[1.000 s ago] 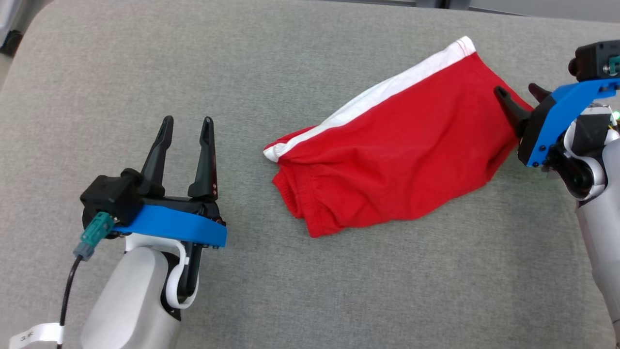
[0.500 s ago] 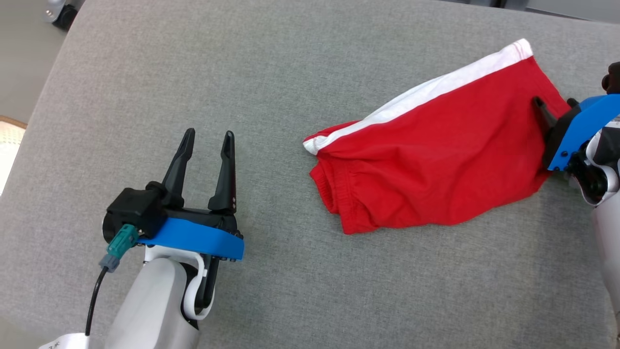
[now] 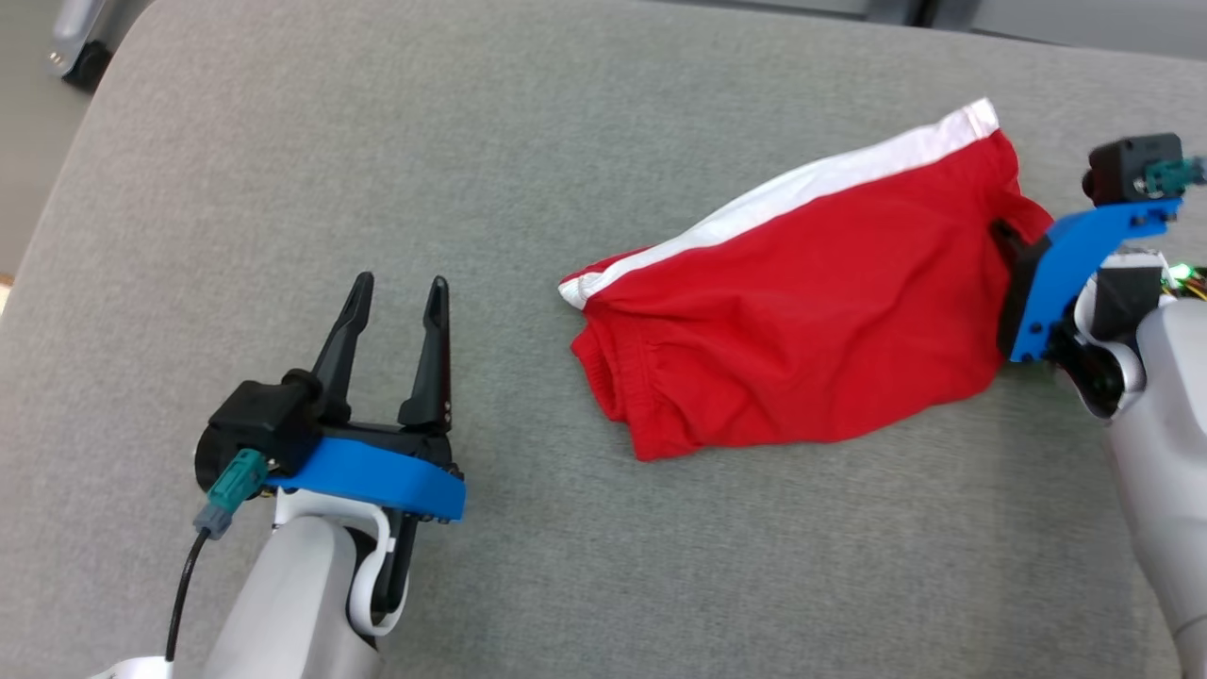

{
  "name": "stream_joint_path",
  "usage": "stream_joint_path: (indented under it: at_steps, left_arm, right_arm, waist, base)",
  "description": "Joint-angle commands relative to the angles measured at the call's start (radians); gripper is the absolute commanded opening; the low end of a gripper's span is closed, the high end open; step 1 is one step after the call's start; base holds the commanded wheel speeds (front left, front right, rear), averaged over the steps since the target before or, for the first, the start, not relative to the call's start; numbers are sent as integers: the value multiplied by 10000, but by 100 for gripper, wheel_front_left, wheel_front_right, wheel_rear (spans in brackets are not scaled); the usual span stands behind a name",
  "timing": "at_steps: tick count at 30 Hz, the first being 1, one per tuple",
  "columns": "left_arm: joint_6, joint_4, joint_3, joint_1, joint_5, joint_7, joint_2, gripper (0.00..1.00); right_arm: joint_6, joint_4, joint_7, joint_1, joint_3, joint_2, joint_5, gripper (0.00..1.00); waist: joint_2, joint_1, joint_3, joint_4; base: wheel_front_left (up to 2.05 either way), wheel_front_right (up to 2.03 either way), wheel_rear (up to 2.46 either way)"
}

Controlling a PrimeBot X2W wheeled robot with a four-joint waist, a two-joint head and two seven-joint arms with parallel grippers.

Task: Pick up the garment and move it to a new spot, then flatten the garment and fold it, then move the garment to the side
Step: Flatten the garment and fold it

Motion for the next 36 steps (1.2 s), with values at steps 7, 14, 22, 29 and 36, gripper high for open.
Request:
stream_joint_path:
  at_steps: [7, 14, 22, 29, 36]
  left_arm:
    - [-58, 155, 282, 412, 84, -43, 223, 100]
    - [-83, 309, 39, 639, 257, -44, 404, 100]
    - [-101, 366, -105, 582, 157, -44, 504, 100]
    - [-108, 351, -198, 469, 99, -44, 522, 100]
    - [-116, 293, -340, 341, 57, -44, 475, 100]
  right_arm:
    - [-3, -761, -570, 1039, -257, -800, 459, 0]
    - [-2, -1369, -917, 1952, -1493, -1113, -227, 0]
    - [0, -3125, -566, 2441, -1216, -425, -1660, 0]
    - [-2, -4427, 264, 2525, 310, 561, -1657, 0]
    - [-2, -4330, 923, 2476, 1541, 1335, -1505, 0]
  waist:
    - [0, 0, -851, -957]
    - [0, 0, -1185, -1213]
    - [0, 0, -1273, -1258]
    - [0, 0, -1257, -1176]
    - [0, 0, -1098, -856]
  base:
    - [0, 0, 0]
    - [0, 0, 0]
    - [0, 0, 0]
    - [0, 0, 0]
    - [0, 0, 0]
